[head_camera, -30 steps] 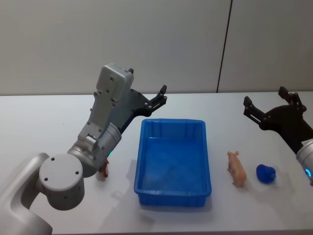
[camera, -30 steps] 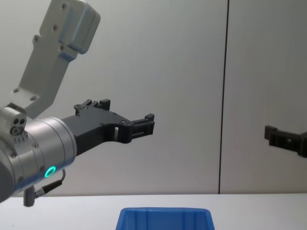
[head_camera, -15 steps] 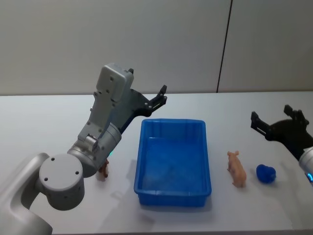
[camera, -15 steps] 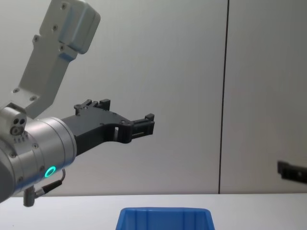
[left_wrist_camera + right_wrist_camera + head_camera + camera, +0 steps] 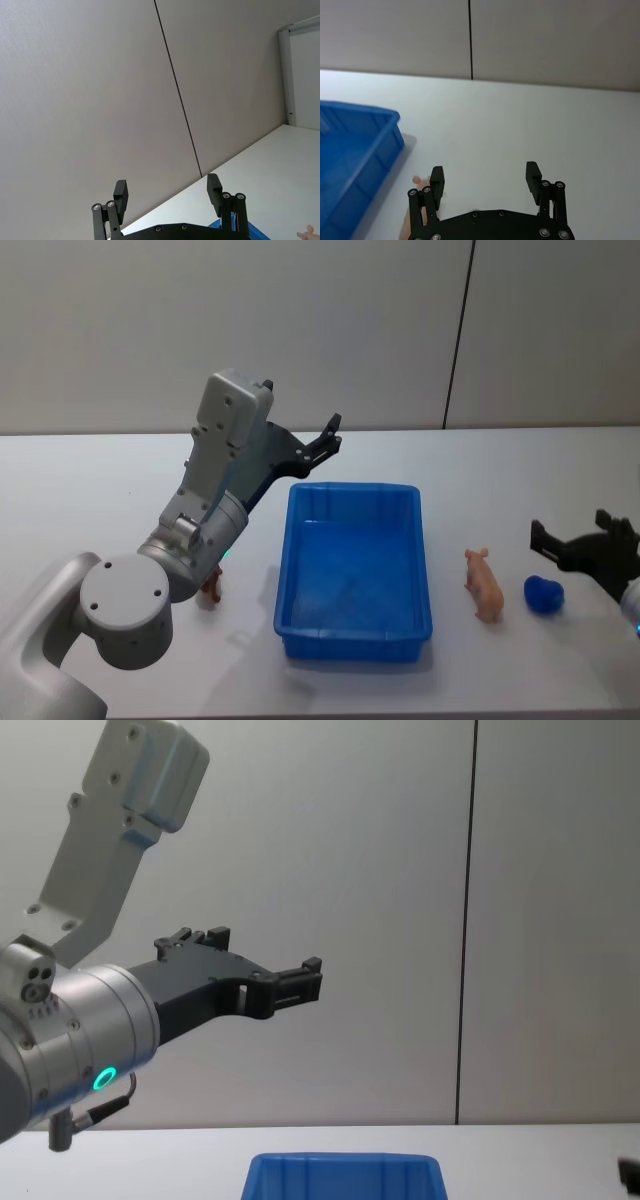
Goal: Pick up the two dolls from the table and place them into the box.
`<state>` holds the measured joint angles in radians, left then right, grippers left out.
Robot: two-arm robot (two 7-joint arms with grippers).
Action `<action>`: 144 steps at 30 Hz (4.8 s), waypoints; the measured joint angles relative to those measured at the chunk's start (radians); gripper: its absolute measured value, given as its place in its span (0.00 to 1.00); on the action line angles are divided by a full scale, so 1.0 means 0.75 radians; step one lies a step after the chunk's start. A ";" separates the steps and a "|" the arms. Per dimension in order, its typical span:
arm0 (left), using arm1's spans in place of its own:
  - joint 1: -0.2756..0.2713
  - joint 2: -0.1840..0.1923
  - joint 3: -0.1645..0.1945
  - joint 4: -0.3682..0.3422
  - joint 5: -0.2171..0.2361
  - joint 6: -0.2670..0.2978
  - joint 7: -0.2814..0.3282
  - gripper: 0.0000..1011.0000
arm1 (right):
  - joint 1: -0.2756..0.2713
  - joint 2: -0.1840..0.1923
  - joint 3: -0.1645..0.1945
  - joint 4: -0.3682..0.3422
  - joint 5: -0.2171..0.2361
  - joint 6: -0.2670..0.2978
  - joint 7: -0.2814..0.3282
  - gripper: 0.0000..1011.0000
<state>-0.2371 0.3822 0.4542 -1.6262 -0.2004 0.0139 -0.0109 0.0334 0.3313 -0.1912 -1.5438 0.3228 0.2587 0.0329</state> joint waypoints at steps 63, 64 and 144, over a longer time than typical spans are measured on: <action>0.000 0.000 0.000 0.000 0.000 0.000 0.000 0.99 | 0.148 -0.062 -0.055 0.532 -0.164 -0.214 0.269 0.55; 0.000 0.000 0.000 0.000 0.000 0.000 0.000 0.99 | 0.146 -0.062 -0.056 0.528 -0.167 -0.222 0.268 0.55; 0.000 0.000 0.000 0.000 0.000 0.000 0.000 0.99 | 0.287 -0.272 -0.230 0.437 -0.281 -0.340 0.289 0.99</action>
<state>-0.2371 0.3821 0.4542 -1.6262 -0.2004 0.0138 -0.0109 0.2489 0.1273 -0.3639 -1.2163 0.1123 0.0039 0.2498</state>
